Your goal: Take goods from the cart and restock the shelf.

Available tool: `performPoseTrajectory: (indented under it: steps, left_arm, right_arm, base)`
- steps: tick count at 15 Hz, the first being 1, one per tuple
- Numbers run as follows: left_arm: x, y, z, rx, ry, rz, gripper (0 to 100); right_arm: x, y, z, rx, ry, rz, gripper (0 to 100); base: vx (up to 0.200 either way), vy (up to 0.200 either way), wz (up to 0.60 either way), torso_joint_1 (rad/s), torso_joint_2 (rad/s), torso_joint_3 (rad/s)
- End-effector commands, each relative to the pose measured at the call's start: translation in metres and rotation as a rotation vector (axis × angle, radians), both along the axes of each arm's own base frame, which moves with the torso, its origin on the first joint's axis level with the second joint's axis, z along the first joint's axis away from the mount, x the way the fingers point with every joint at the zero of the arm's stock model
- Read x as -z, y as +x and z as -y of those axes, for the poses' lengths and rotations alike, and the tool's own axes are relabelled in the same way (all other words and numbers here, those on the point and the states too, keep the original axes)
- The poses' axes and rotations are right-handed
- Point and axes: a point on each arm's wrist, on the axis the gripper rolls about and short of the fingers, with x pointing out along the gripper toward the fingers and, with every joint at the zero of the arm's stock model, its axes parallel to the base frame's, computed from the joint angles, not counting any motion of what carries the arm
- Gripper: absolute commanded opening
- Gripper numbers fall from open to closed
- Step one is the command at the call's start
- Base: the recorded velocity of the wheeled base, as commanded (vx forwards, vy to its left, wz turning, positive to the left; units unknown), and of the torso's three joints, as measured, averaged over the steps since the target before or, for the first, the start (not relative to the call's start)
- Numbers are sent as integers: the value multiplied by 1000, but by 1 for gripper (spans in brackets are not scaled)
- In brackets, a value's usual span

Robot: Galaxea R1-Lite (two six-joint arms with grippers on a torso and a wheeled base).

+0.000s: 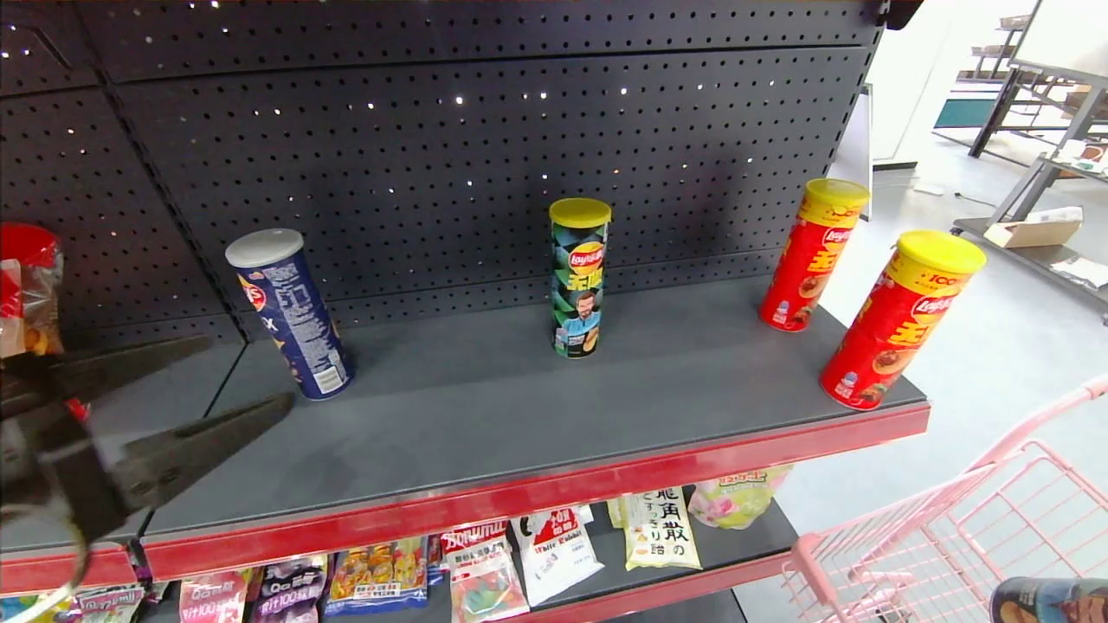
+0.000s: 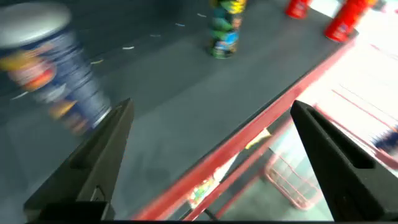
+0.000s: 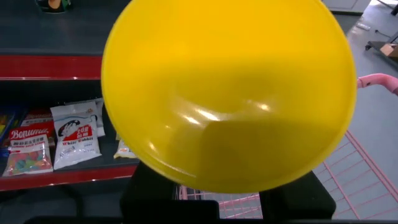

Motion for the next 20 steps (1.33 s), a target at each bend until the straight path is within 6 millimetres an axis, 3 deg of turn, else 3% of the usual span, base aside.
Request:
performPoseTrajectory:
  steps: [1,3,7,11,17,20]
  left_arm:
    - [33,105,62,256,35,-105,100]
    - [27,137,87,297,32,-74,100]
    - [37,166,128,377,48,-58,100]
    - [53,191,138,360,74,11,100]
    - [43,212,147,304,66,78,100]
    - [49,223,152,275,59,127,100]
  right_arm:
    - [0,0,0,1,3,-1,0]
    - [1,0,0,4,4,-1,0]
    - [1,1,0,7,2,-9,0]
    - [0,0,0,23,4,0,0]
    - [-3,-1,0,35,3,16,0]
    - [-3,-2,0,36,3,17,0]
  base:
    - [0,0,0,0,0,0]
    - [0,0,0,0,0,0]
    - [0,0,0,0,0,0]
    - [0,0,0,0,0,0]
    - [0,0,0,0,0,0]
    - [0,0,0,0,0,0]
